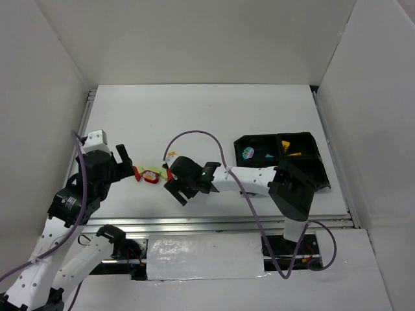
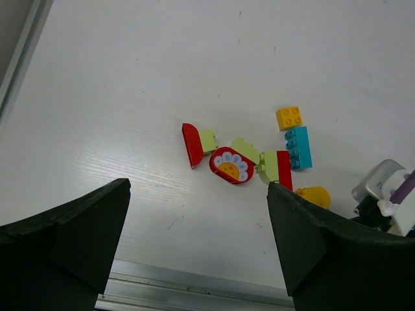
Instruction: Sort the legos into containers by color
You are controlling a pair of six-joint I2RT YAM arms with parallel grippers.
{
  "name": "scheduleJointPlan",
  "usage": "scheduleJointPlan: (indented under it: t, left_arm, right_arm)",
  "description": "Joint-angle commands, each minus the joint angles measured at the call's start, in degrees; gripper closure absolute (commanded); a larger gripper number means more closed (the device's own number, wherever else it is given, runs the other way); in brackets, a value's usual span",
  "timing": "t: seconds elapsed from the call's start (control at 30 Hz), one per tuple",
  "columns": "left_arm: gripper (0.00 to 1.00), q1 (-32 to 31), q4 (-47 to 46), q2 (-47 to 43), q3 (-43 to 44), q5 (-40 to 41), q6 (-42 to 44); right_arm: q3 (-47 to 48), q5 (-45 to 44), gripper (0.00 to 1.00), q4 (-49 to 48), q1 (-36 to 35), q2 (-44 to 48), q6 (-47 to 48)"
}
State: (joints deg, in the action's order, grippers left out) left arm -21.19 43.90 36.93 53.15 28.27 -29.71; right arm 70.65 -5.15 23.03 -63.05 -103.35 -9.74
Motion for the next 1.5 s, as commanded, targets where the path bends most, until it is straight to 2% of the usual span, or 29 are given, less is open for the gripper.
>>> scheduleJointPlan:
  t: [0.0,0.1,0.33,0.57,0.77,0.9,0.97,1.0,1.03,1.1,1.23,1.27,1.3,1.4,1.47]
  left_arm:
    - [0.01,0.18,-3.21,0.51,0.38,-1.82,2.03]
    - [0.01,0.18,-3.29,0.51,0.29,-2.43,2.20]
    - [0.00,0.18,-3.65,0.69,0.20,-3.49,2.64]
    - [0.00,0.18,-3.82,0.69,0.12,-3.93,2.91]
    - [0.01,0.18,-4.08,0.60,0.03,-4.28,3.00]
    - [0.01,0.18,-4.17,0.60,0.03,-4.63,3.17]
    - [0.01,0.18,-4.35,0.60,-0.06,-4.89,3.26]
    - [0.00,0.27,-4.35,0.51,-0.06,-4.98,3.26]
    - [0.01,0.19,-4.35,0.34,0.03,-5.68,3.35]
    - [0.01,0.10,-4.44,0.08,0.20,-7.43,3.52]
    - [0.01,0.18,-4.60,0.60,1.09,-19.62,-2.34]
    - [0.01,0.18,-5.48,0.69,0.47,-26.53,-4.11]
    - [0.01,0.18,-6.45,1.04,-0.40,-29.39,-6.12]
    - [0.00,0.10,-14.87,2.18,-5.84,-43.18,-13.16]
    - [0.01,0.01,-25.49,2.97,-11.29,-50.04,-19.66]
  right_arm:
    - [0.53,-1.00,0.18,-4.66,0.73,-1.59,5.16]
    - [1.85,-2.85,0.20,-4.48,0.99,-3.52,6.39]
    - [3.62,-0.48,0.29,-4.48,4.24,-6.07,7.71]
    - [3.00,6.71,0.37,-6.41,4.86,-7.21,8.42]
    - [2.64,8.49,0.56,-7.65,4.95,-7.92,8.16]
    - [1.60,7.35,0.78,-7.55,4.86,-6.87,7.89]
    - [0.20,7.43,0.83,-7.91,4.86,-5.64,7.19]
    - [-0.07,7.61,0.95,-7.65,4.86,-4.33,7.01]
    - [-0.69,7.00,1.00,-7.12,4.86,-3.45,6.49]
    - [-2.70,6.64,1.00,-7.38,4.86,1.19,4.99]
    - [-10.25,7.43,1.00,-10.63,4.25,13.15,2.88]
    - [-13.40,8.56,1.00,-11.50,4.07,15.87,2.45]
    - [-14.74,9.71,1.00,-13.69,3.90,20.60,2.18]
    - [-18.27,13.14,1.00,-15.73,3.46,26.69,1.13]
    - [-18.62,12.36,1.00,-14.95,3.02,28.11,0.68]
